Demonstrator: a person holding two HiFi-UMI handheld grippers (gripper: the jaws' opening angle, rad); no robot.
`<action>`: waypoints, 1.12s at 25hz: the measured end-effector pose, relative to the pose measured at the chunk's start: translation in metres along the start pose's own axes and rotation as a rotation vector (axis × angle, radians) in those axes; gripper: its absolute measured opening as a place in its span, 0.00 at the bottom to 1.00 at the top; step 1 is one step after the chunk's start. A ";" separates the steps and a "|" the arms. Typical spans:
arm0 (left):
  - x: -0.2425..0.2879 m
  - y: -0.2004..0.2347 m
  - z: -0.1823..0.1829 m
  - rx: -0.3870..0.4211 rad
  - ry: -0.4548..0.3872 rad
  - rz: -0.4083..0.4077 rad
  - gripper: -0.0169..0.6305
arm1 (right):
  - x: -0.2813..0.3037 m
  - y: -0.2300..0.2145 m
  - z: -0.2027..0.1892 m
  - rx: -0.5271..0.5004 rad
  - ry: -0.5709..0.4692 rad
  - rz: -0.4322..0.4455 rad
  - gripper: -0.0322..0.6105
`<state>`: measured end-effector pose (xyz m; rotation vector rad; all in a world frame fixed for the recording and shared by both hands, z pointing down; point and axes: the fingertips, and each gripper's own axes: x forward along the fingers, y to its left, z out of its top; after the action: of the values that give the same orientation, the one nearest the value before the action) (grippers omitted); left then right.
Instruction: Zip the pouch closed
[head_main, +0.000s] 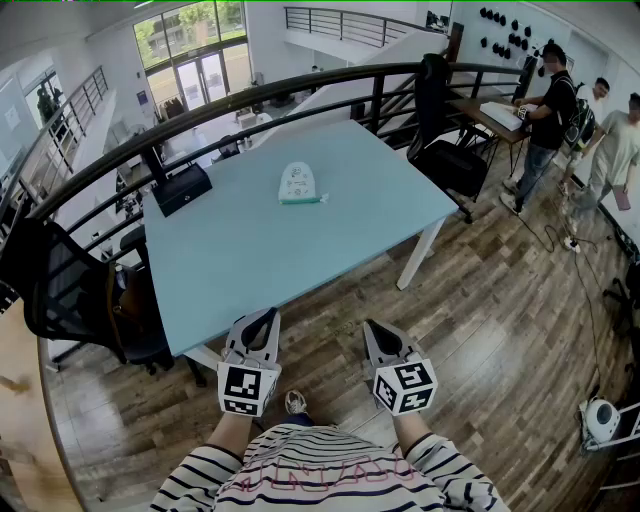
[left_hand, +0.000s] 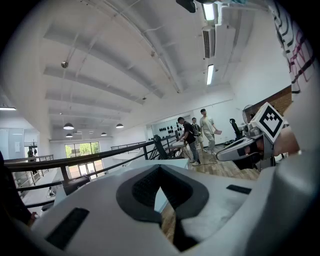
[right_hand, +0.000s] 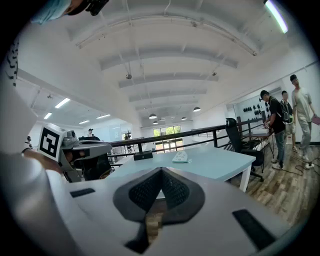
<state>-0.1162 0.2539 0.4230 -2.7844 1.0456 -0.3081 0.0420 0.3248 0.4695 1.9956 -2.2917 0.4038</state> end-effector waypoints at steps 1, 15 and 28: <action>-0.001 -0.001 0.000 0.002 0.000 0.002 0.06 | -0.001 0.001 -0.001 0.005 -0.001 0.004 0.09; 0.019 -0.023 -0.019 -0.058 0.033 -0.081 0.30 | 0.016 -0.017 -0.003 0.052 -0.018 0.032 0.19; 0.130 0.044 -0.054 -0.100 0.097 -0.148 0.32 | 0.138 -0.064 0.009 0.079 0.026 -0.005 0.25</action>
<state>-0.0609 0.1313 0.4840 -2.9711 0.8993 -0.4238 0.0854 0.1825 0.5013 2.0189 -2.2891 0.5244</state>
